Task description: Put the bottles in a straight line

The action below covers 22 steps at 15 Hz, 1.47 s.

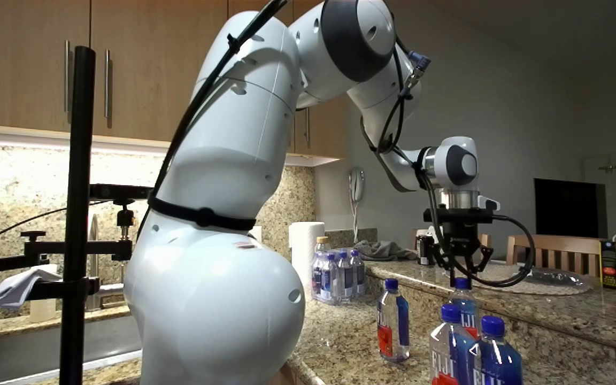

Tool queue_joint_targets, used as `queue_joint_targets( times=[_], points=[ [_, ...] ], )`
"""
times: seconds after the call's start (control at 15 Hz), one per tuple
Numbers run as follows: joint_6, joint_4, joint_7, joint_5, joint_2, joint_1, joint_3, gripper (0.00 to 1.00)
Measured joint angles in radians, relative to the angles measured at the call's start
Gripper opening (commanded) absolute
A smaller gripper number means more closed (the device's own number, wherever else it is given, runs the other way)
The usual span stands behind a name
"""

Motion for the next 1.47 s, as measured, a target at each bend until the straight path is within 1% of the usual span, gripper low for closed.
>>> queue_joint_targets(
  times=[0.27,0.47,0.67,0.87,1.27,1.33,1.47],
  points=[
    [-0.003,0.000,0.020,-0.001,-0.002,0.000,-0.002,0.16],
    [-0.009,-0.003,0.091,-0.001,-0.017,0.002,-0.004,0.15],
    [-0.009,-0.026,0.181,-0.001,-0.064,0.007,-0.003,0.15],
    [-0.009,-0.083,0.275,-0.001,-0.138,0.020,0.000,0.15],
    [-0.003,-0.267,0.518,0.001,-0.341,0.045,0.029,0.15],
    [-0.003,-0.294,0.550,0.000,-0.376,0.046,0.039,0.33],
    [-0.003,-0.333,0.600,-0.002,-0.438,0.046,0.055,0.33]
  ],
)
